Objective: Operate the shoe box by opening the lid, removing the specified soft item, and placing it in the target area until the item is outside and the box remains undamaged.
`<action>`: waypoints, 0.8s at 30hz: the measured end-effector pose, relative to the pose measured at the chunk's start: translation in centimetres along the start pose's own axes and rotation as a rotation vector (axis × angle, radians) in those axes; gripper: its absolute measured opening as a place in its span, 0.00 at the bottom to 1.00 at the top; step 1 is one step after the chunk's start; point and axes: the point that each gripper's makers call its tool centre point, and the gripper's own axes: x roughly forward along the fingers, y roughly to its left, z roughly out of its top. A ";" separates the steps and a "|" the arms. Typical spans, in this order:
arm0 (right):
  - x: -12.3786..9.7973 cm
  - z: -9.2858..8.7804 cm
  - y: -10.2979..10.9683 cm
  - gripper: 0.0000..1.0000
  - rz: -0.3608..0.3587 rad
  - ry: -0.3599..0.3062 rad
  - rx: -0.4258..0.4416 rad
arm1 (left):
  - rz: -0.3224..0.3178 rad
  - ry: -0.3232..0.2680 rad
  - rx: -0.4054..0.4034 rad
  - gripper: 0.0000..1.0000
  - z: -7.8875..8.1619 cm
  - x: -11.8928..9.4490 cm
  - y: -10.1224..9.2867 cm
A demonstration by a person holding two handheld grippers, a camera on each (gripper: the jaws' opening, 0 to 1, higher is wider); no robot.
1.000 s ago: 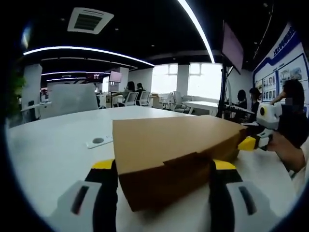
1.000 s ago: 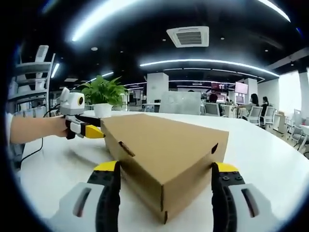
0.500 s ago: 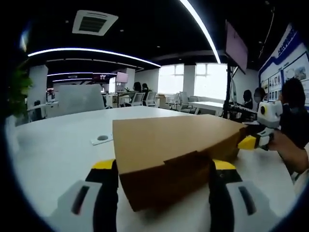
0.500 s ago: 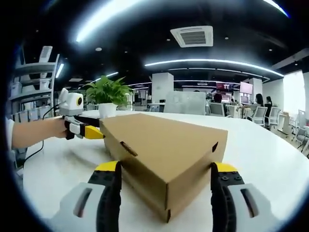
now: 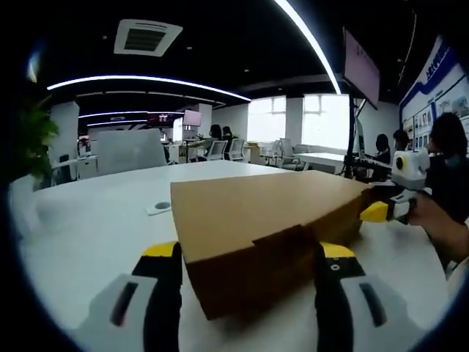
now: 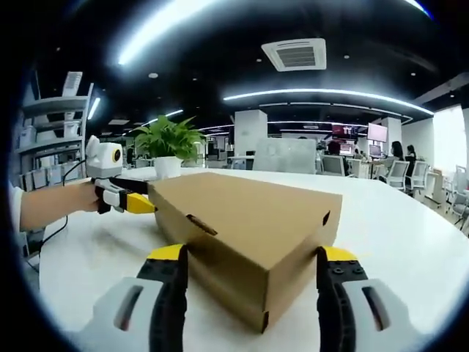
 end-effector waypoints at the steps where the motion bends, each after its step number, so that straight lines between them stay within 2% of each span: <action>1: 0.0 0.0 0.0 0.72 0.003 0.000 -0.001 | 0.002 -0.002 -0.001 0.75 0.0 -0.1 0.0; 6: -0.3 0.1 0.3 0.72 0.019 0.001 -0.002 | 0.014 -0.029 -0.006 0.75 -0.2 -0.7 -0.3; 24: -1.5 -0.2 1.9 0.69 0.076 -0.006 -0.023 | 0.048 -0.053 -0.011 0.76 -0.7 -2.9 -1.0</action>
